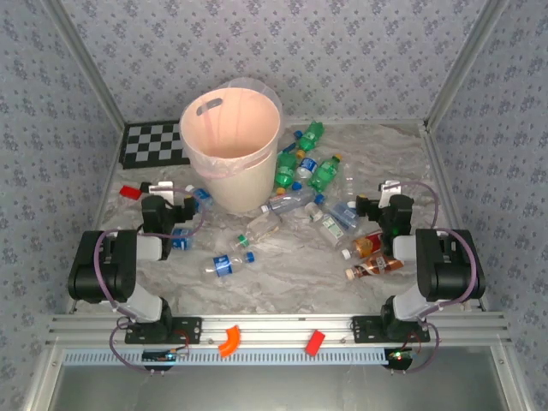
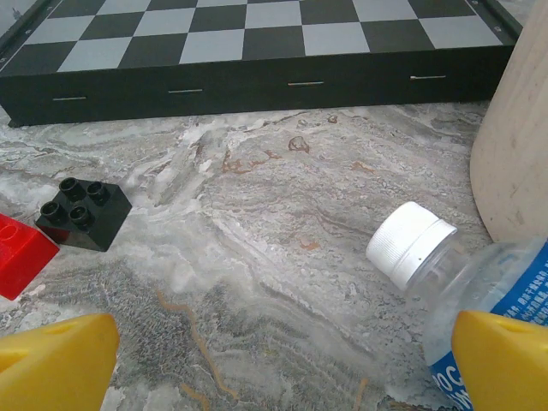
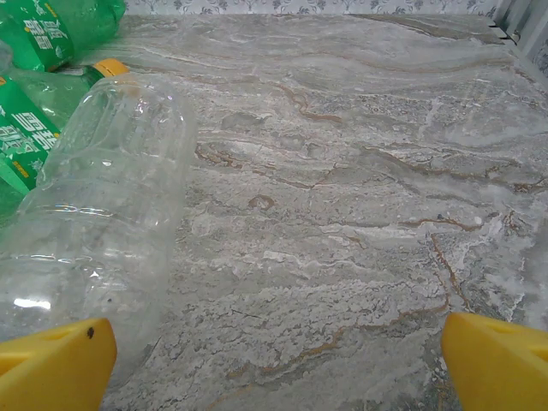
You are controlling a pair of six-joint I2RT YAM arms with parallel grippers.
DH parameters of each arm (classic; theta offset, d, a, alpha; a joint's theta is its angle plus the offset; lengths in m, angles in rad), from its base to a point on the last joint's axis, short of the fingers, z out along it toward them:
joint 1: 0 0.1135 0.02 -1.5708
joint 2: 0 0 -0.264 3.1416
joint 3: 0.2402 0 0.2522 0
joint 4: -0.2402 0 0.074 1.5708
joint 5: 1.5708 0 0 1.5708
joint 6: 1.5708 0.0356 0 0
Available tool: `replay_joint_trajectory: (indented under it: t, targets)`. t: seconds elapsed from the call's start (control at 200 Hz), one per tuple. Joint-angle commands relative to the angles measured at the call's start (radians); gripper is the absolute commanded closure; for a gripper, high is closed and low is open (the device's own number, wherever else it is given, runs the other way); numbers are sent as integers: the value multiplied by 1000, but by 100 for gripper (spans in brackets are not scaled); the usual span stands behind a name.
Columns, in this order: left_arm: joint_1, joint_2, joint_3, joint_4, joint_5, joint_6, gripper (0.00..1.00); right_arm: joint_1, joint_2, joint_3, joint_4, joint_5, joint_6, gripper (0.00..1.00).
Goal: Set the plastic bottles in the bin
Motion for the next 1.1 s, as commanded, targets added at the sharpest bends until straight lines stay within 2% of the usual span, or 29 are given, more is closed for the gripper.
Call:
replay_joint_trajectory:
  t: [0.0,0.75,0.815,1.095]
  targets:
    - [4,-4,26,11,39,11,0,4,-1,18,1,15,1,1]
    - [11,-2,30,2,53,7,0,1,-1,19,1,9,4,1]
    - [16,0,41,-13,12,-15,0,1,-1,19,1,10,4,1]
    - [19,0,41,-12,6,-20,0,3,-1,19,1,13,2,1]
